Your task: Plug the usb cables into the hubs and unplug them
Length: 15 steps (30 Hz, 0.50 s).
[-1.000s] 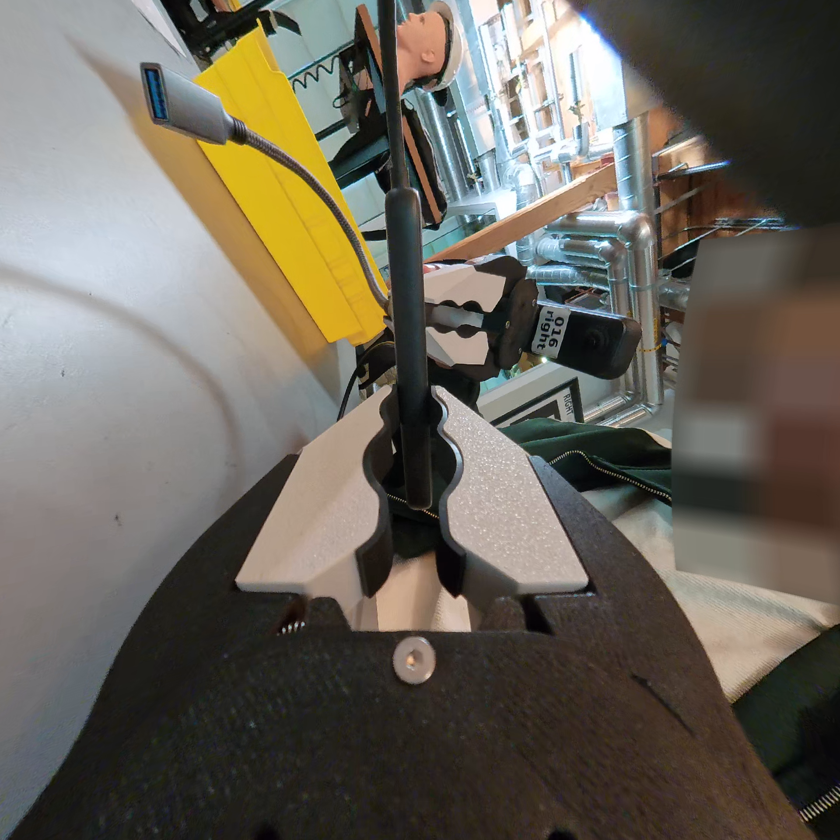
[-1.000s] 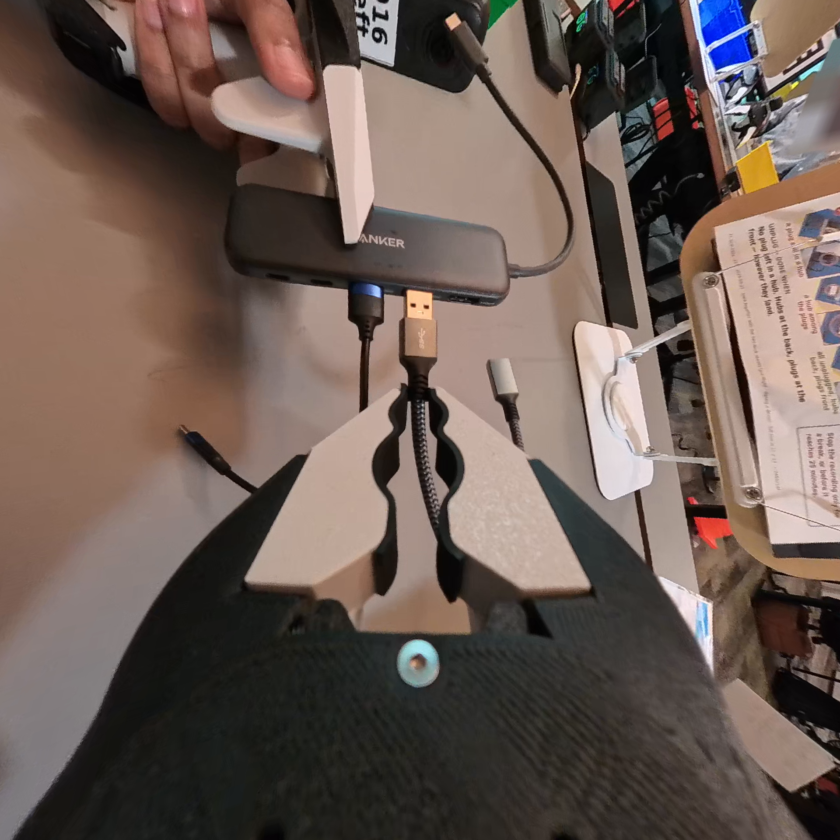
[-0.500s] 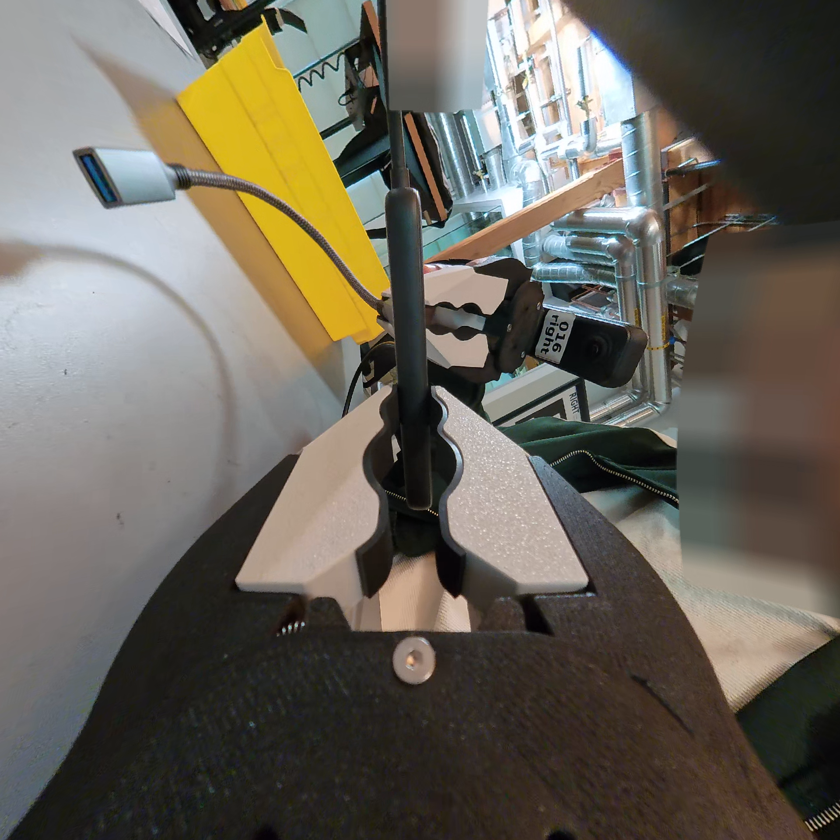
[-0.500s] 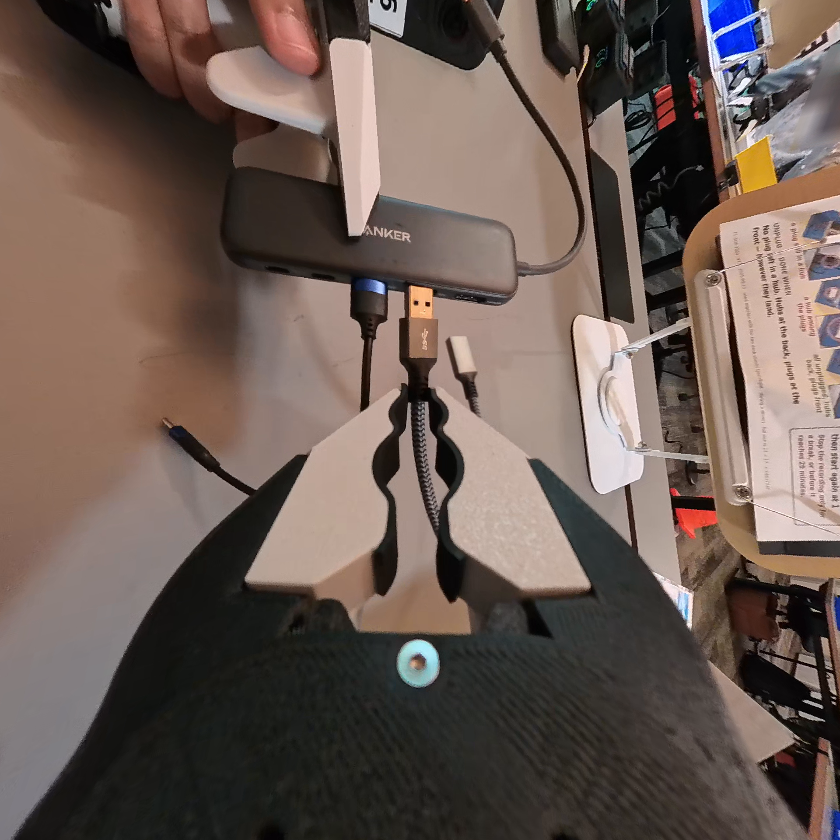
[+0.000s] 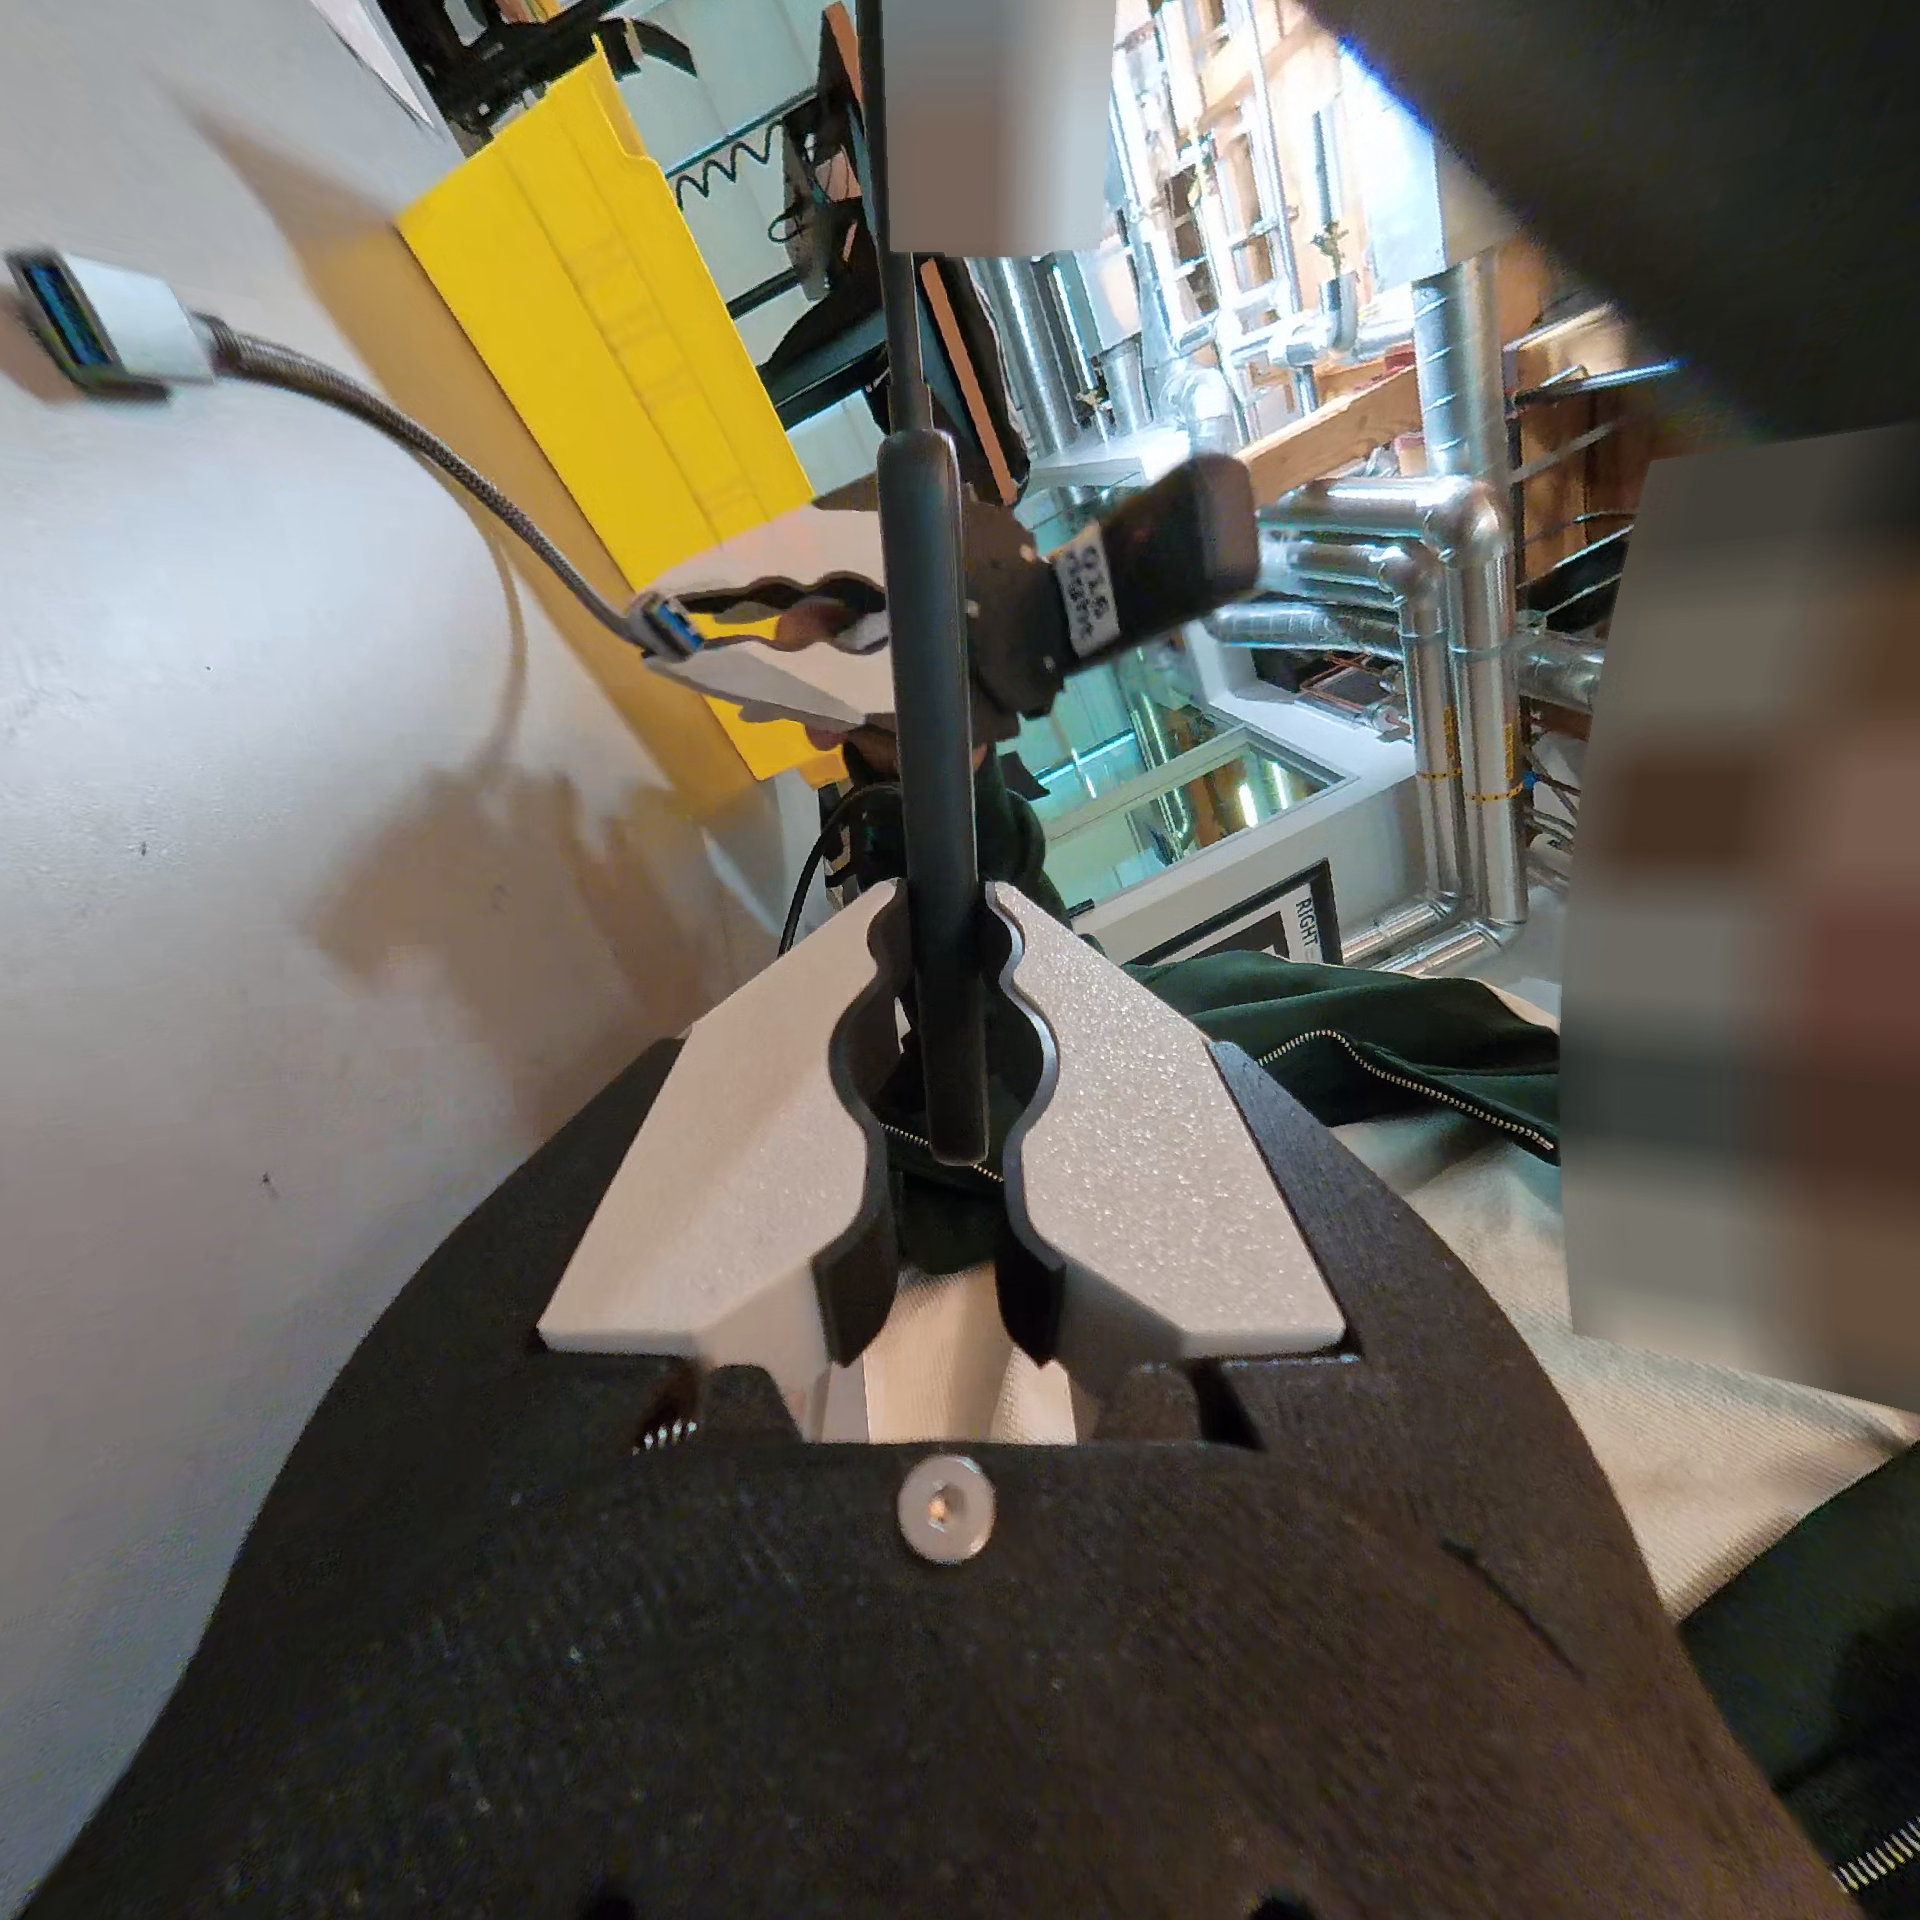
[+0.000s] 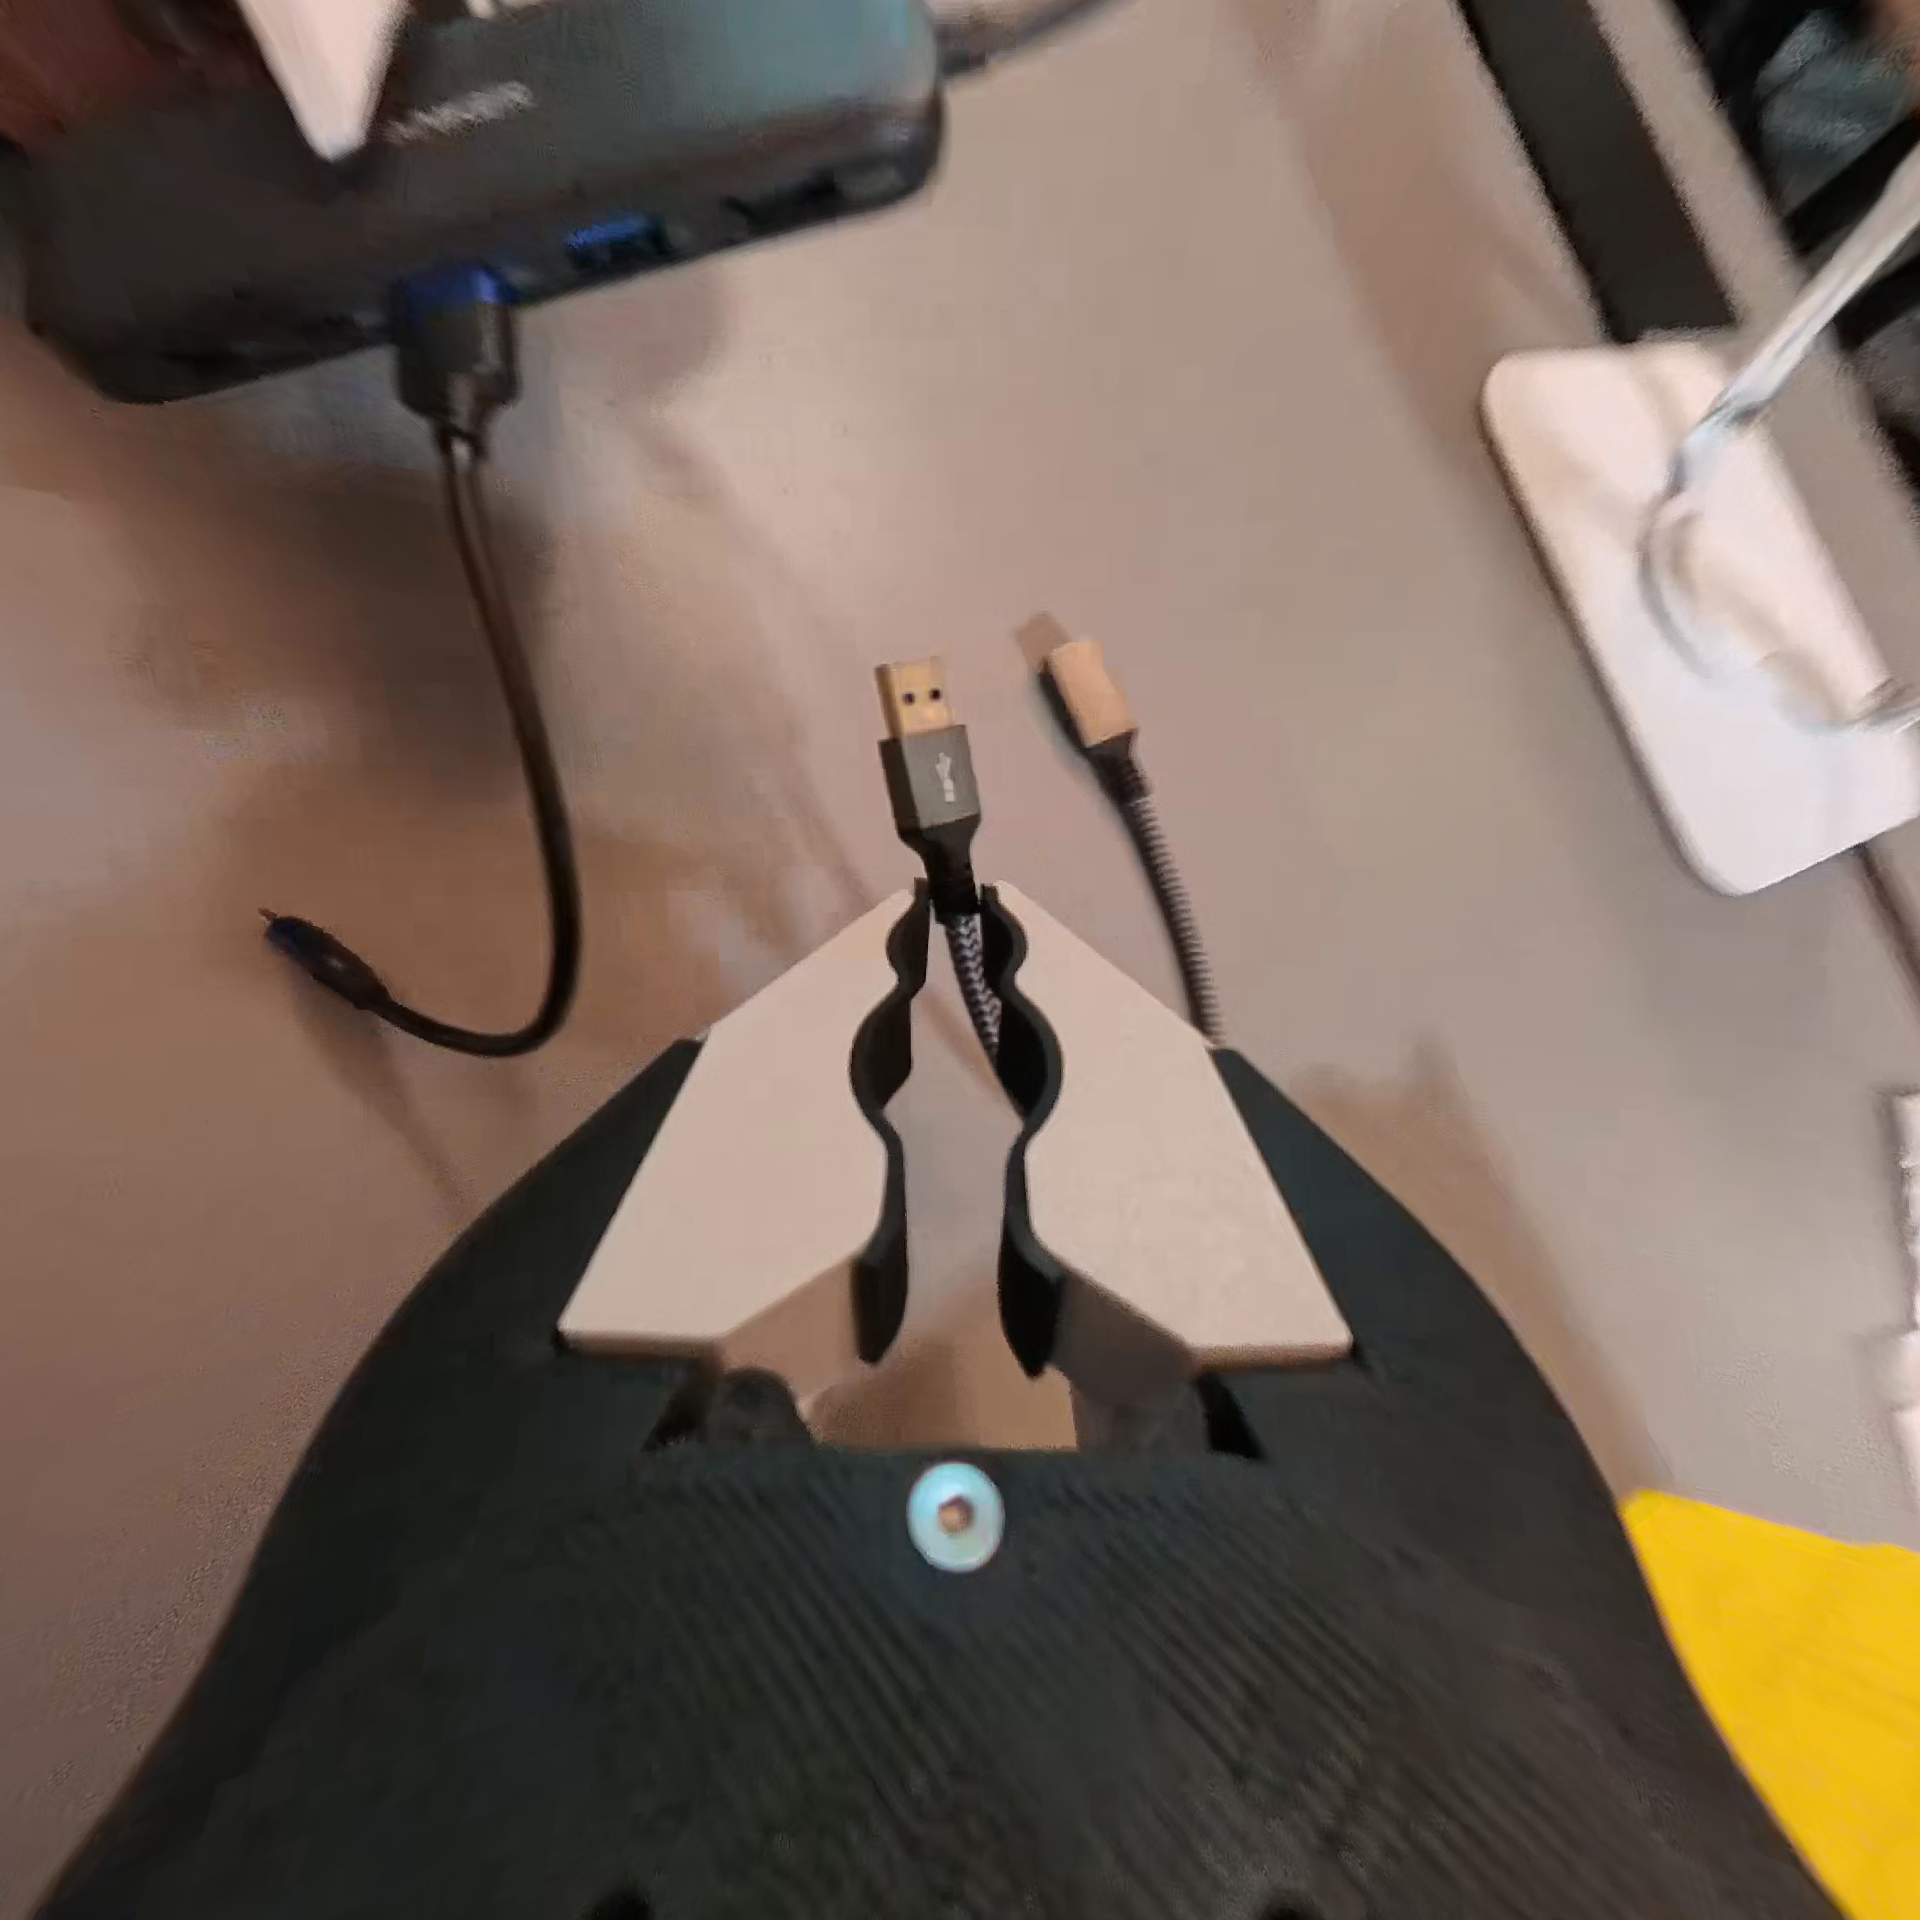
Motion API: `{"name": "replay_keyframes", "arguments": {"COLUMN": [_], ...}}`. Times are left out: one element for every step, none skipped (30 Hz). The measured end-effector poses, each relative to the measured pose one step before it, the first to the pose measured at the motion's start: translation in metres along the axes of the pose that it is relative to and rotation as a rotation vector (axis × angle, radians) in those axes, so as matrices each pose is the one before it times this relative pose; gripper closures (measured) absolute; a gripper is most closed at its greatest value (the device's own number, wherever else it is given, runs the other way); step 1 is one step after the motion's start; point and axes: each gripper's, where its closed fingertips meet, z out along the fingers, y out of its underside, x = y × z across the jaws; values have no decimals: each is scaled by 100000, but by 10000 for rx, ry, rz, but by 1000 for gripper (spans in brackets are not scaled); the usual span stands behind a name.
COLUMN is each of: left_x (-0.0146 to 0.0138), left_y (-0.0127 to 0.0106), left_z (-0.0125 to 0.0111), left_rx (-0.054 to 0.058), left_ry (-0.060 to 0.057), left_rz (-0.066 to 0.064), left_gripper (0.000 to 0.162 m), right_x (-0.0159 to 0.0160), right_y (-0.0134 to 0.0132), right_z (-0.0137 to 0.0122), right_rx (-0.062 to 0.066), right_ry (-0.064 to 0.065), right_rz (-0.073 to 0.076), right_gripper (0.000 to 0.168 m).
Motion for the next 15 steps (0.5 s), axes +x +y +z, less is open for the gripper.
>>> {"name": "replay_keyframes", "arguments": {"left_x": [9, 13, 19, 25, 21, 18, 20, 24, 17, 10, 6, 17, 2, 6, 7], "left_y": [-9, -10, -26, -23, -21, -4, 12, 31, 32, 41, 38, 29, 25, 11, 1], "left_z": [-2, -10, -9, -19, -11, -13, 3, 9, 18, 38, 24, 19, 12, 10, 0], "left_rx": [0, 4, 9, 10, 8, 3, -4, -14, -21, -23, -20, -16, -13, -5, 2], "left_ry": [8, 13, 17, 24, 23, 20, 21, 19, 9, 4, 12, 12, 2, -1, 9], "left_rz": [-3, -6, -13, -17, -17, -14, -16, -11, 0, -2, -6, -6, -1, 4, -4], "left_gripper": [153, 153, 153, 153, 153, 153, 153, 153, 154, 154, 153, 154, 153, 153, 154], "right_x": [-131, -151, -204, -219, -145, -61, -16, -2, -58, -107, -100, -70, -52, -57, -64], "right_y": [404, 221, 70, 43, 42, 97, 162, 164, 117, 46, 3, -31, -30, 15, 53], "right_z": [256, 207, 177, 148, 123, 128, 123, 164, 173, 183, 199, 194, 199, 205, 194], "right_rx": [22, 92, 158, 152, 110, 56, -4, -13, 27, 56, 60, 61, 43, 7, -24], "right_ry": [-393, -378, -380, -350, -252, -162, -98, -59, -66, -87, -77, -49, -29, -17, -7], "right_rz": [591, 536, 448, 357, 269, 177, 98, 41, 8, 7, 20, 18, -8, -49, -77], "right_gripper": [160, 160, 159, 160, 160, 160, 160, 161, 163, 161, 158, 154, 150, 148, 146]}}
